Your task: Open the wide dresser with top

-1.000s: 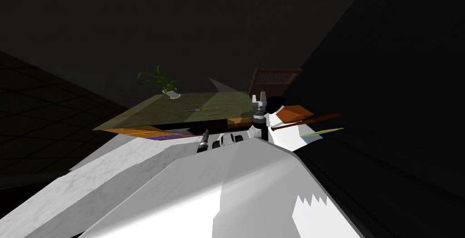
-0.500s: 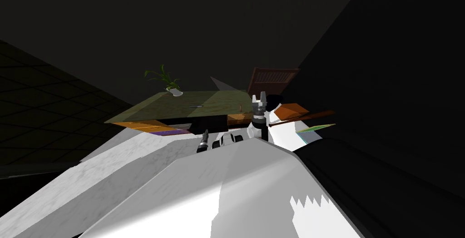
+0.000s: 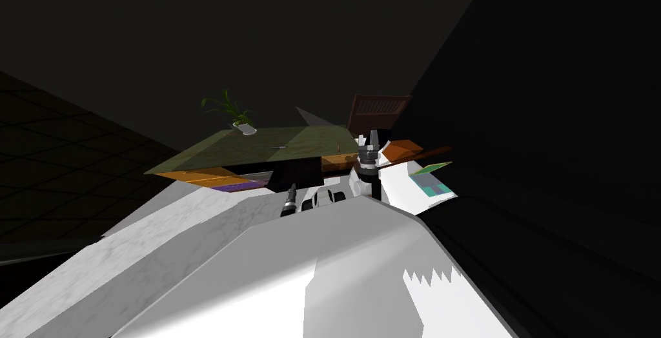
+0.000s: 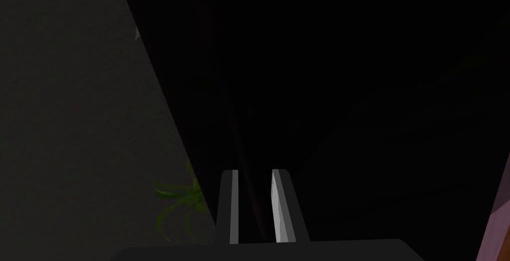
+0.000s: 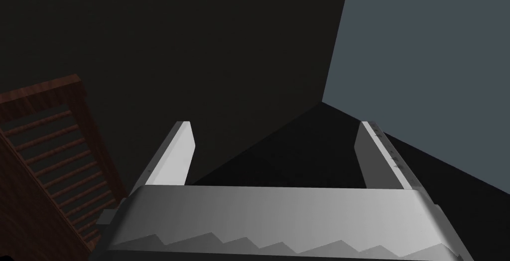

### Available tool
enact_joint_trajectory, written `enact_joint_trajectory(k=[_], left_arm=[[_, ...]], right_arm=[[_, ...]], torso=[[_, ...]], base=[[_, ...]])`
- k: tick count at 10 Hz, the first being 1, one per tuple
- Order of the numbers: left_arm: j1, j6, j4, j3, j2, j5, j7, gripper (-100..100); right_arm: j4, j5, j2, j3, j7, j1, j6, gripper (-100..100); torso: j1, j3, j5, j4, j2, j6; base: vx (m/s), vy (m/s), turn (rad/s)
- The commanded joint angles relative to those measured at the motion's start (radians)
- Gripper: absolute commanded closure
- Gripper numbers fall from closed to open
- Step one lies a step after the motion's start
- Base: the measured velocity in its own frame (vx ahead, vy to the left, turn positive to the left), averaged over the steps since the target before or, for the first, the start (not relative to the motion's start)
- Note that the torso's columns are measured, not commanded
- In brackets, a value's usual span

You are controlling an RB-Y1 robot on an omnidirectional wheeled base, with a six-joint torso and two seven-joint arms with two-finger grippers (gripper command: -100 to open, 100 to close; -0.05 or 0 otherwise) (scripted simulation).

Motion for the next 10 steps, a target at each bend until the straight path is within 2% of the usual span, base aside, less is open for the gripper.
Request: enact_joint_trajectory(k=[1,2,6,9,10], left_arm=[[-0.043,0.061,-0.02,0.0,0.011,0.005,0.014,-100],[-0.043,0.061,-0.02,0.0,0.011,0.005,0.014,-100],[-0.13,0.183,-0.059,-0.001,0.032,0.016,0.043,-100],[-0.152,0.214,-0.069,-0.001,0.037,0.018,0.05,-100],[-0.173,0.244,-0.079,-0.002,0.043,0.021,0.057,-100]], right_arm=[[0.0,0.0,0.0,0.0,0.0,0.0,0.0,0],[0.0,0.0,0.0,0.0,0.0,0.0,0.0,0],[0.0,0.0,0.0,0.0,0.0,0.0,0.0,0],[0.0,0.0,0.0,0.0,0.0,0.0,0.0,0],[0.0,0.0,0.0,0.0,0.0,0.0,0.0,0]], torso=[[0.001,-0.001,0.002,-0.003,-0.005,0.0],[0.005,-0.004,0.004,-0.008,-0.01,-0.001],[0.01,-0.001,0.006,-0.008,-0.005,-0.001],[0.008,-0.004,0.004,-0.007,-0.009,-0.002],[0.007,-0.003,0.004,-0.007,-0.008,-0.001]], base=[[-0.086,-0.014,0.024],[-0.05,-0.02,0.003],[-0.099,-0.01,0.013],[-0.065,-0.009,0.005],[-0.052,-0.006,0.009]])
